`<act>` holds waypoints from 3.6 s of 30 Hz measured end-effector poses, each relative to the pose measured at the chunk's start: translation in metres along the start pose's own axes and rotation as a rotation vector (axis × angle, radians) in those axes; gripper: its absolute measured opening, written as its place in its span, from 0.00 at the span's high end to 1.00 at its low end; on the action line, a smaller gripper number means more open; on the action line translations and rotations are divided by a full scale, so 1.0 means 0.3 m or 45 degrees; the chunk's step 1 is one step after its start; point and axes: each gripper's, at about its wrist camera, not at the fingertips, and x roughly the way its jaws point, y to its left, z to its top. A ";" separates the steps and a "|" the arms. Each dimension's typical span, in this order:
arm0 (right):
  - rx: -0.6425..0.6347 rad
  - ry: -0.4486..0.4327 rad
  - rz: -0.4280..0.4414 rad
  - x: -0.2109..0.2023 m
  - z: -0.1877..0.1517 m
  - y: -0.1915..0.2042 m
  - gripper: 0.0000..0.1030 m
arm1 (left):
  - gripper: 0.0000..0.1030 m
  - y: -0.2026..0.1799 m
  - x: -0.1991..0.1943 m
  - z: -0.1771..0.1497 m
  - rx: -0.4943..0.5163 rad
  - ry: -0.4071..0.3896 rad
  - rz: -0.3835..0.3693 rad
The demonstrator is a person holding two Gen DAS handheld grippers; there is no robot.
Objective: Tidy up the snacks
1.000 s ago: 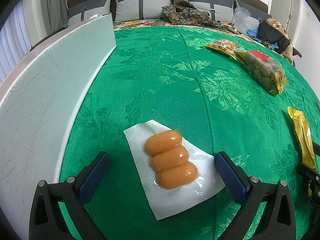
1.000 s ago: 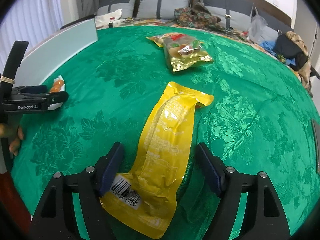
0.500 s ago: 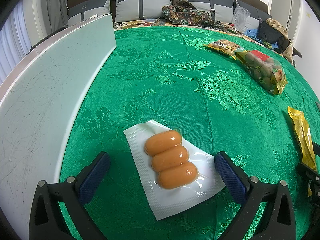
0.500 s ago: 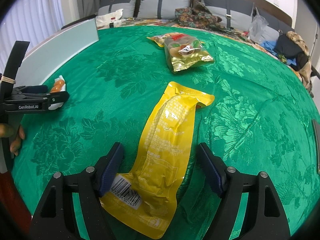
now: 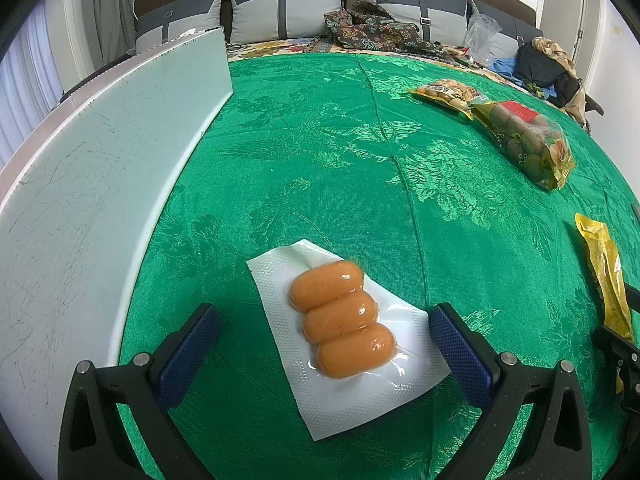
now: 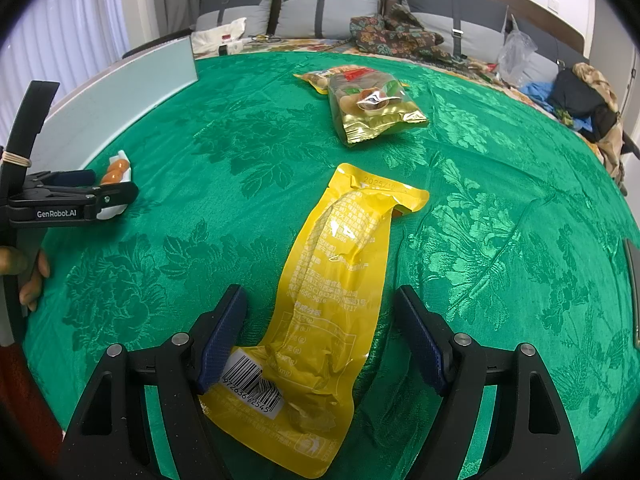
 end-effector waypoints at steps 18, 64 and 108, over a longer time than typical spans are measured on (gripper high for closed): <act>-0.001 0.000 -0.001 0.001 0.001 0.000 0.23 | 0.00 0.000 0.000 0.000 0.000 0.000 0.000; 0.000 0.002 0.000 0.002 0.000 0.000 0.22 | 0.00 0.006 0.023 0.037 -0.021 0.088 0.008; 0.308 0.091 0.810 -0.304 0.646 0.396 0.62 | 0.64 0.611 -0.670 0.112 -0.375 -0.260 -0.152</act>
